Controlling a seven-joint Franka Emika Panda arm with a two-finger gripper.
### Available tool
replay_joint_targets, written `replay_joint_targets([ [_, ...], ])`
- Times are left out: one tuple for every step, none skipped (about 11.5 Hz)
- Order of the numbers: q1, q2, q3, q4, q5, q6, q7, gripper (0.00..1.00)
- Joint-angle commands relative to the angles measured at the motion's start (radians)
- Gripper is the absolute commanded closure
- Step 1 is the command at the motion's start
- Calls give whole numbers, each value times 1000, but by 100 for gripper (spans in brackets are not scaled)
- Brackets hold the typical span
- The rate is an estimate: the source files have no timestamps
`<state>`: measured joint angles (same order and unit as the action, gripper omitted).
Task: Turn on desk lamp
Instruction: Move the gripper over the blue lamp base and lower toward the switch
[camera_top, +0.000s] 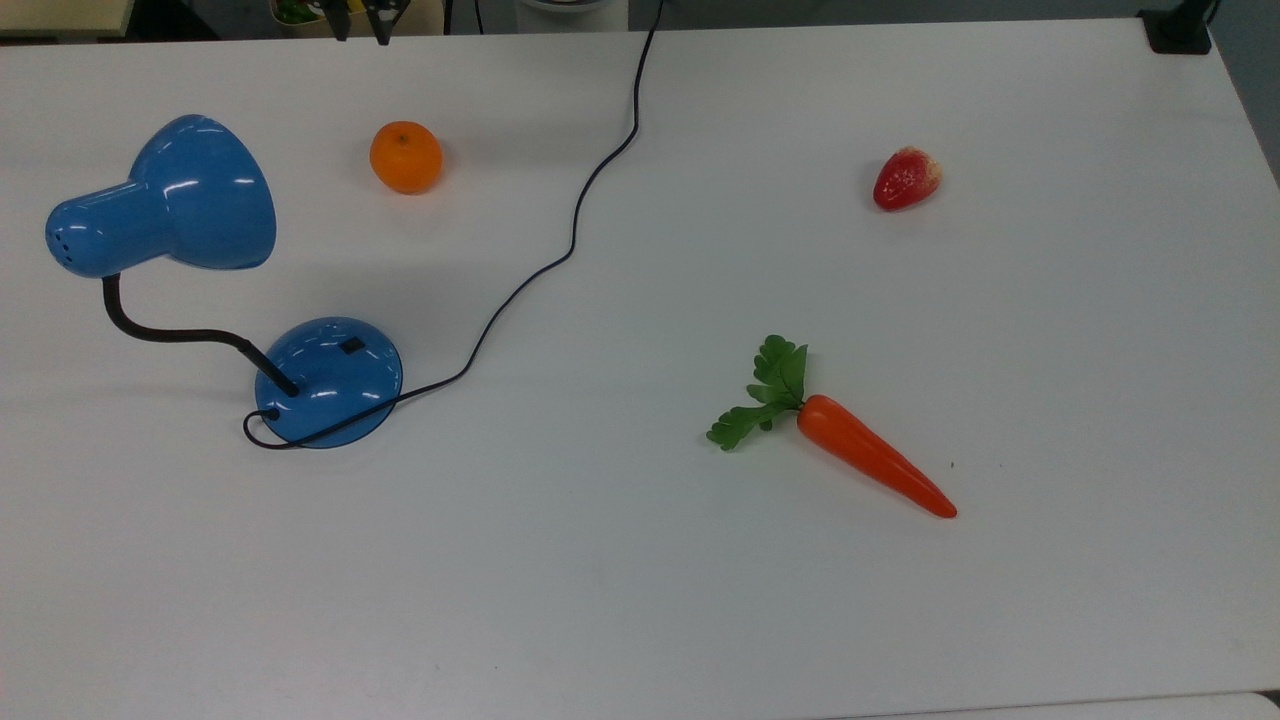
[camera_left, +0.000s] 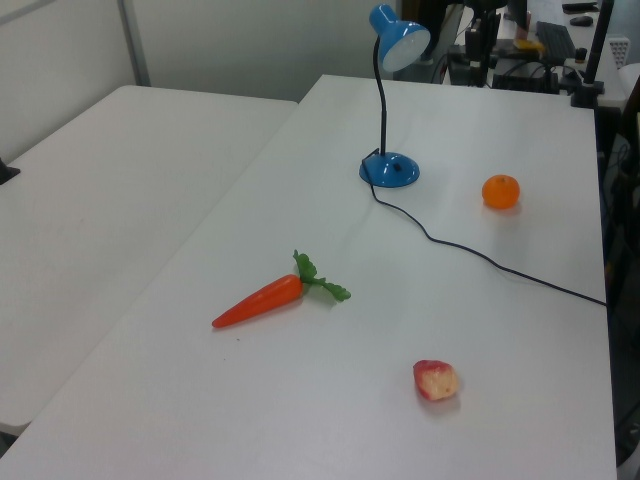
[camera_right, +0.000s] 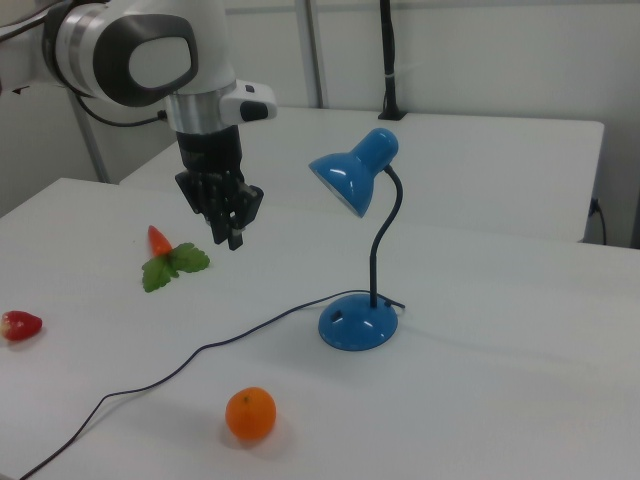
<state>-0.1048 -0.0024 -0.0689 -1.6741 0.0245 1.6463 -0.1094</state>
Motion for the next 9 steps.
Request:
replay_joint_targets([
  [-24,13,-6,21,46,32,-15,93],
  [-33,10,-6,7,66,59,-10,93],
  [-36,4,-6,-8,77,94,-6,93],
  [-33,4,-8,-25,77,140,26,93],
  [-33,2,-6,-54,75,195,69,93],
  [-35,-1,-6,-88,75,255,92,93],
  [-35,1,-6,-104,75,306,111,93],
  [-30,1,-6,-120,71,337,129,93],
  [-27,1,-6,-160,62,399,157,93],
])
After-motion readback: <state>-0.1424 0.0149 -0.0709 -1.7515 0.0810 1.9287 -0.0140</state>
